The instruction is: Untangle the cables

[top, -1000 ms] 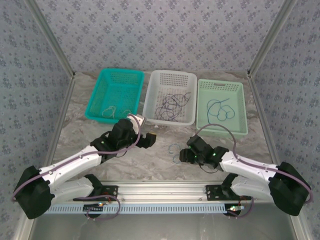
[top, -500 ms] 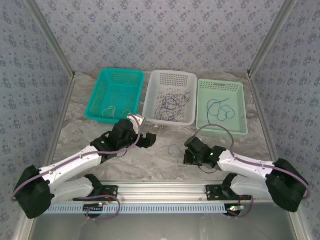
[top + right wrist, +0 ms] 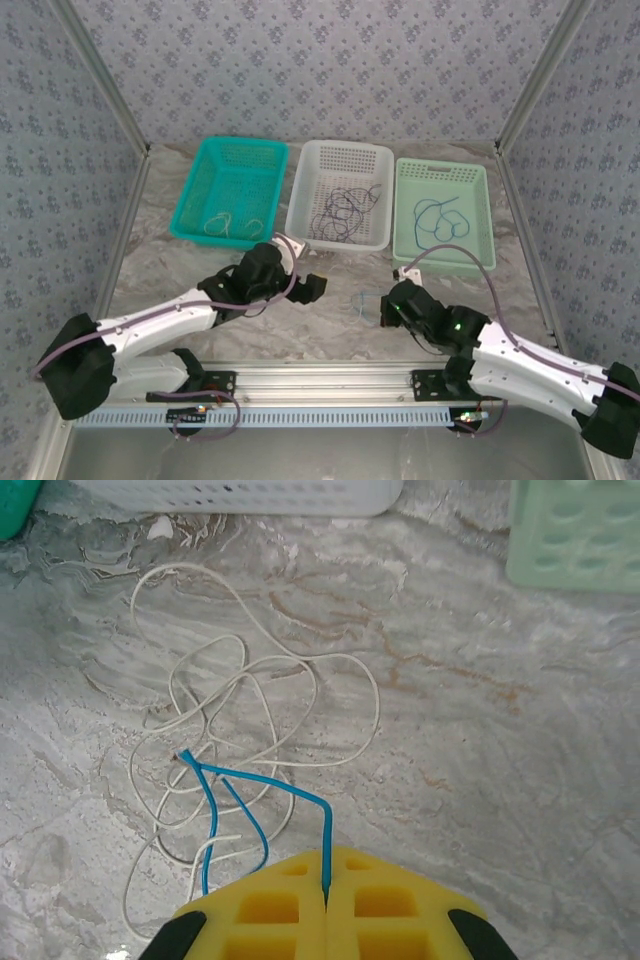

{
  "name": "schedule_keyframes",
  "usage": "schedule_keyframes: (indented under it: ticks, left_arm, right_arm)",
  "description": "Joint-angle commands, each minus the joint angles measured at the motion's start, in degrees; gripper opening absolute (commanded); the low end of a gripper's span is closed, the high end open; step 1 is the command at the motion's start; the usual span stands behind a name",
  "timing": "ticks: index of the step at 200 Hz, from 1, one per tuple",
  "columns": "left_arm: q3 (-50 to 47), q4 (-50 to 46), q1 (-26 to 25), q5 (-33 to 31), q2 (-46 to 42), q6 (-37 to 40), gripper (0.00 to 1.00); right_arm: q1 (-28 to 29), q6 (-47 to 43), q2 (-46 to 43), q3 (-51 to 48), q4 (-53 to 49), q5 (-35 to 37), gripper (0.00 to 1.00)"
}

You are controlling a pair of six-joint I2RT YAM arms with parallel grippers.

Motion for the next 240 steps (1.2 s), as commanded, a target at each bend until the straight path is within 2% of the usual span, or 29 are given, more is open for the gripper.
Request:
schedule_keyframes:
  ticks: [1,40,96,114,213,240]
  left_arm:
    - [3.3,2.8,-1.4,3.0,2.8,1.2,0.93]
    - [5.2,7.1,-3.5,6.8,8.5,-0.1,0.88]
    - [10.5,9.0,-7.0,7.2,17.1,1.2,0.85]
    - [11.9,9.2,-8.1,6.1,18.8,1.5,0.84]
    - [16.1,10.5,-11.5,5.7,26.1,2.1,0.81]
    - [17.6,8.6,-11.6,1.6,28.7,0.4,0.73]
  right_arm:
    - [2.2,-3.0,-1.7,2.0,-1.9,6.5,0.0]
    - [3.4,-6.3,-1.3,3.1,1.0,7.9,0.0]
    - [3.5,-7.4,-1.2,4.1,2.8,6.5,0.0]
    - [3.6,-9.5,-0.9,4.5,3.0,5.9,0.0]
    - [3.6,-8.6,-0.7,5.7,4.3,5.5,0.0]
    - [3.7,-8.3,-1.9,6.1,4.7,4.2,0.0]
